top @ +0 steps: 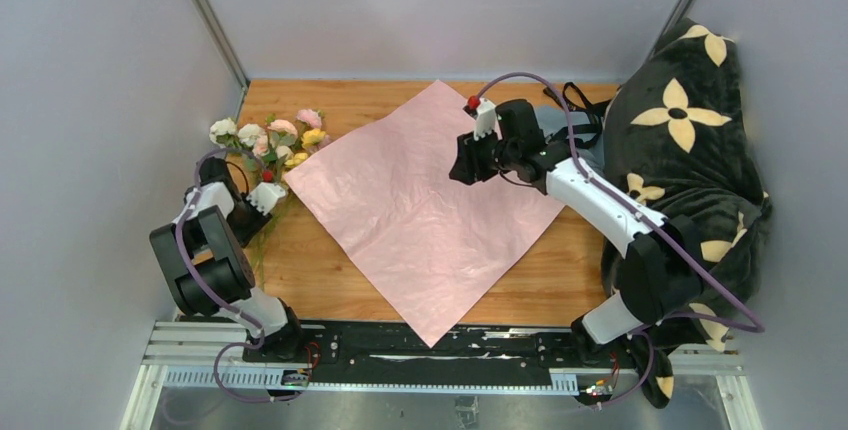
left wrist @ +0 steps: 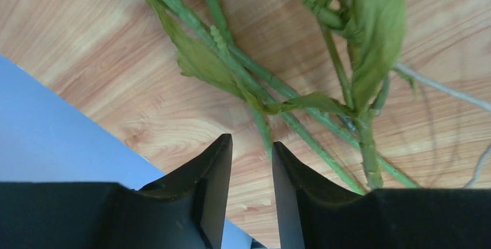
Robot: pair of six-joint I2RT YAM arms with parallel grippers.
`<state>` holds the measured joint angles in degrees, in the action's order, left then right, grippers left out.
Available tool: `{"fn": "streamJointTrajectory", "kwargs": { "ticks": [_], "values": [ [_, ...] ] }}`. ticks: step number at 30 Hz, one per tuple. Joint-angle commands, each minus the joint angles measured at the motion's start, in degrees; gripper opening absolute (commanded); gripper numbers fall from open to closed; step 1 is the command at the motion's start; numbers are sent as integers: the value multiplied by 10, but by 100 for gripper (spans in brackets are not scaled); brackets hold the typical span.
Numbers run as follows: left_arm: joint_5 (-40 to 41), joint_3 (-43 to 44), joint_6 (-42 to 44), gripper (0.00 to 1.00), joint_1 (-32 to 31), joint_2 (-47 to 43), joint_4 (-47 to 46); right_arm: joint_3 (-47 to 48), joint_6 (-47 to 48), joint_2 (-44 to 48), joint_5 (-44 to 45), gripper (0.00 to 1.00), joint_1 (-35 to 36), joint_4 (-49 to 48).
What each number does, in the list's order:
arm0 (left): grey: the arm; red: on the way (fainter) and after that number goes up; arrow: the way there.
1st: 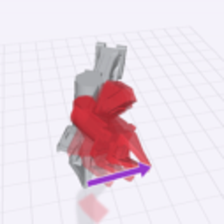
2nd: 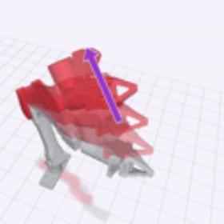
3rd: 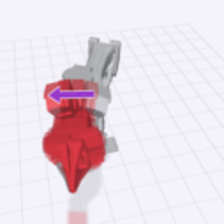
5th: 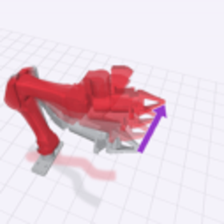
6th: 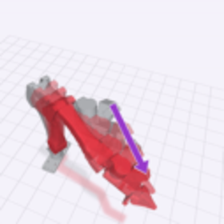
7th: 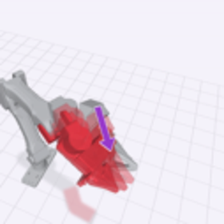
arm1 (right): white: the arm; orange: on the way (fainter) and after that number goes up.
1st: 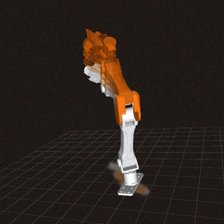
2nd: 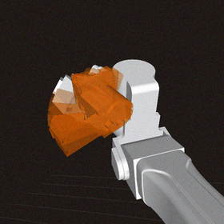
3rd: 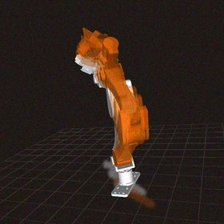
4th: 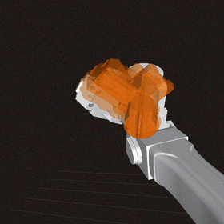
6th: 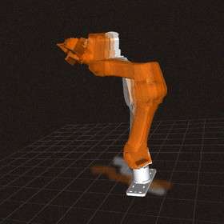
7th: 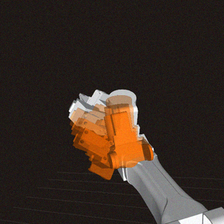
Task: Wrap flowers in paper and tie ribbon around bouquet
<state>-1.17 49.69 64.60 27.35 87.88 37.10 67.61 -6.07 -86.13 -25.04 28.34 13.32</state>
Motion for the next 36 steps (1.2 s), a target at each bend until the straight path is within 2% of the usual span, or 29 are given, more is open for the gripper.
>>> {"fn": "streamJointTrajectory", "kwargs": {
  "ticks": [1, 5, 8, 13, 14, 15, 17, 21, 28, 32, 36],
  "values": [
    [-27, -10, 28, 39, 26, 10, -29, 36, -16, -17, 9, 46, 29, 0],
    [-51, -3, 30, 42, 30, 27, 3, 57, -17, -35, 36, 46, 54, 5],
    [-94, 23, -8, 42, 30, 0, 43, 87, -9, -58, 46, 45, 65, 29],
    [-156, 84, -174, 43, 30, -54, 49, 126, 2, -83, 54, 45, 79, 58],
    [-217, 72, -224, 42, 29, -74, 51, 151, 3, -96, 54, 45, 83, 78],
    [-223, 64, -233, 39, 24, -79, 50, 160, 4, -103, 55, 45, 85, 85],
    [-210, 54, -238, 37, 4, -86, 60, 177, 4, -111, 60, 45, 88, 95],
    [-179, 19, -205, 43, -30, -84, 49, 196, 1, -126, 66, 45, 96, 97],
    [-115, 17, -209, 45, -33, -23, 15, 226, 8, -150, 82, 45, 114, 115],
    [-113, -2, -199, 42, -33, -21, 6, 231, 11, -157, 87, 45, 116, 118],
    [-110, -10, -197, 33, -33, -22, 3, 237, 12, -163, 85, 45, 117, 118]
  ]
}}
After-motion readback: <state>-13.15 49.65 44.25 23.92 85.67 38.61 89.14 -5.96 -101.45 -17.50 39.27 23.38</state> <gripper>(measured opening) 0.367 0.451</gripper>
